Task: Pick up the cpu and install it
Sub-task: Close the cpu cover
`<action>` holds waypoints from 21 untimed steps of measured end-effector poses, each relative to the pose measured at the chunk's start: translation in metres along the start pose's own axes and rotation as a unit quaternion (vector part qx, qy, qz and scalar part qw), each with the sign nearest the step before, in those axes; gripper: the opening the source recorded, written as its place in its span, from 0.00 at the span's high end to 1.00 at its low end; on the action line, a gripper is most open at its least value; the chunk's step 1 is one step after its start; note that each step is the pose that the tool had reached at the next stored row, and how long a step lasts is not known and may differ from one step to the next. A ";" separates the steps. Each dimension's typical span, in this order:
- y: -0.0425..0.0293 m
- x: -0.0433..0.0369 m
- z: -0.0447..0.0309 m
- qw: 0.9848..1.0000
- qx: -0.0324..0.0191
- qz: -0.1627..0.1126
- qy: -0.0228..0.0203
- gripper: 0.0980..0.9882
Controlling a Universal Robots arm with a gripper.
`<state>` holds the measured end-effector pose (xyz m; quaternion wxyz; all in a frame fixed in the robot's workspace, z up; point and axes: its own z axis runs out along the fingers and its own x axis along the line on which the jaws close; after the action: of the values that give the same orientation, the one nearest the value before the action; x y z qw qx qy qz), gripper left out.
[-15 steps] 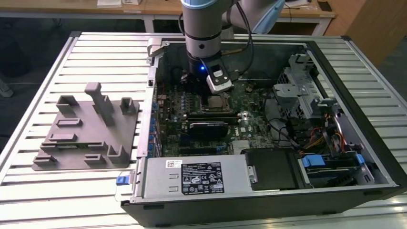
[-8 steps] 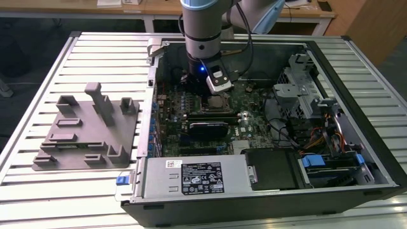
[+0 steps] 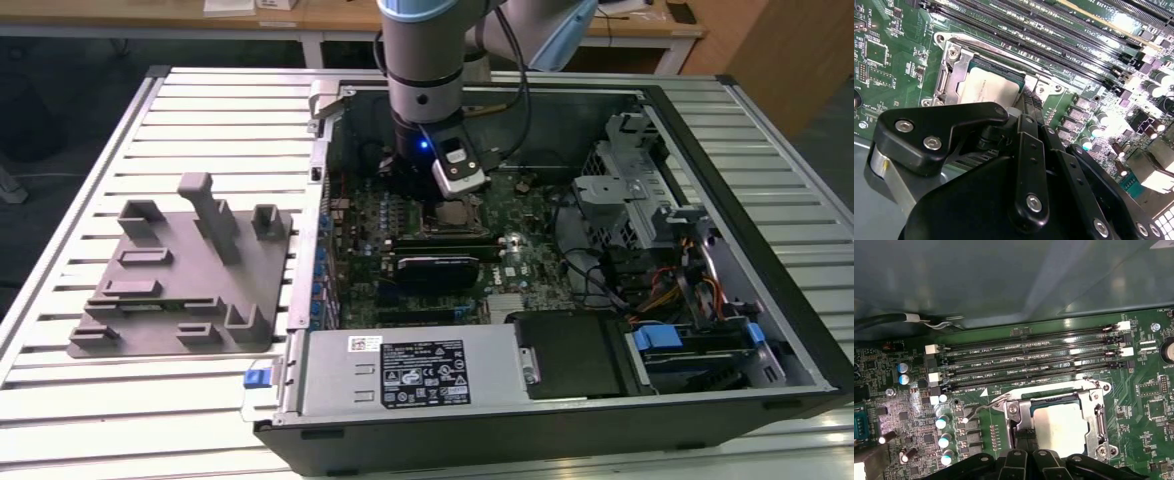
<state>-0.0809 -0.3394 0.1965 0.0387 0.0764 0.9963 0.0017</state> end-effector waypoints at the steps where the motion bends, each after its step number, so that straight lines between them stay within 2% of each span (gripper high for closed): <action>1: 0.0000 0.0004 0.0001 1.000 0.000 0.000 0.000 0.99; 11: -0.0001 0.0013 -0.0011 1.000 -0.001 0.000 0.000 0.99; 21: -0.0001 0.0004 -0.0138 1.000 0.000 0.000 0.000 0.99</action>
<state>-0.0824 -0.3394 0.2102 0.0387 0.0764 0.9963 0.0018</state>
